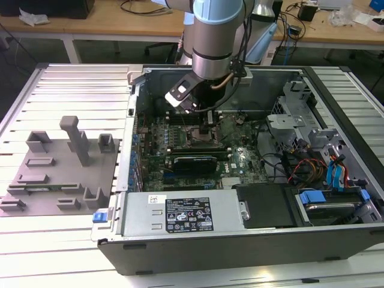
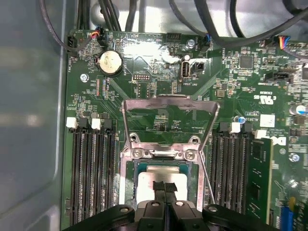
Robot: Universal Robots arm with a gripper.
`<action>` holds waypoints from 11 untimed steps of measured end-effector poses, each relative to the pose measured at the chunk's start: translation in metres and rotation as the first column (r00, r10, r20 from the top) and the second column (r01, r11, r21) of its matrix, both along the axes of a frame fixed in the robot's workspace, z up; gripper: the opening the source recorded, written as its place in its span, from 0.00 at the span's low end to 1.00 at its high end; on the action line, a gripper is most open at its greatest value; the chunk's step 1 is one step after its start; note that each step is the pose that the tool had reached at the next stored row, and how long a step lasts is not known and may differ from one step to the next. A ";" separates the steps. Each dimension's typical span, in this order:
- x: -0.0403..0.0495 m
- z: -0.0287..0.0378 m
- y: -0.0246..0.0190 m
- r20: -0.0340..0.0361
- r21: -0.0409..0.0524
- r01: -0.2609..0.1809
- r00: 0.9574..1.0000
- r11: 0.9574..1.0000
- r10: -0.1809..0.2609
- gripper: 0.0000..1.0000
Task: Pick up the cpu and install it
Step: 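Place the cpu into insertion slot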
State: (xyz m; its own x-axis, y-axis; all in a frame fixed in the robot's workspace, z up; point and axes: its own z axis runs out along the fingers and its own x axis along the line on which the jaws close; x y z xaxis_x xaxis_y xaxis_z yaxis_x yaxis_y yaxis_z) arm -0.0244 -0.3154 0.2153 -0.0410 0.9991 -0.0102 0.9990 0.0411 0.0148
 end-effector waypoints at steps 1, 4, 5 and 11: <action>0.0000 0.0048 0.0001 0.000 -0.001 0.000 1.000 1.000 0.000 0.11; 0.0000 0.0216 0.0003 0.000 -0.003 0.000 1.000 1.000 0.000 0.11; 0.0000 0.0285 0.0004 0.000 -0.004 0.000 1.000 1.000 0.000 0.11; 0.0000 0.0492 0.0006 0.000 -0.008 0.000 1.000 1.000 0.000 0.11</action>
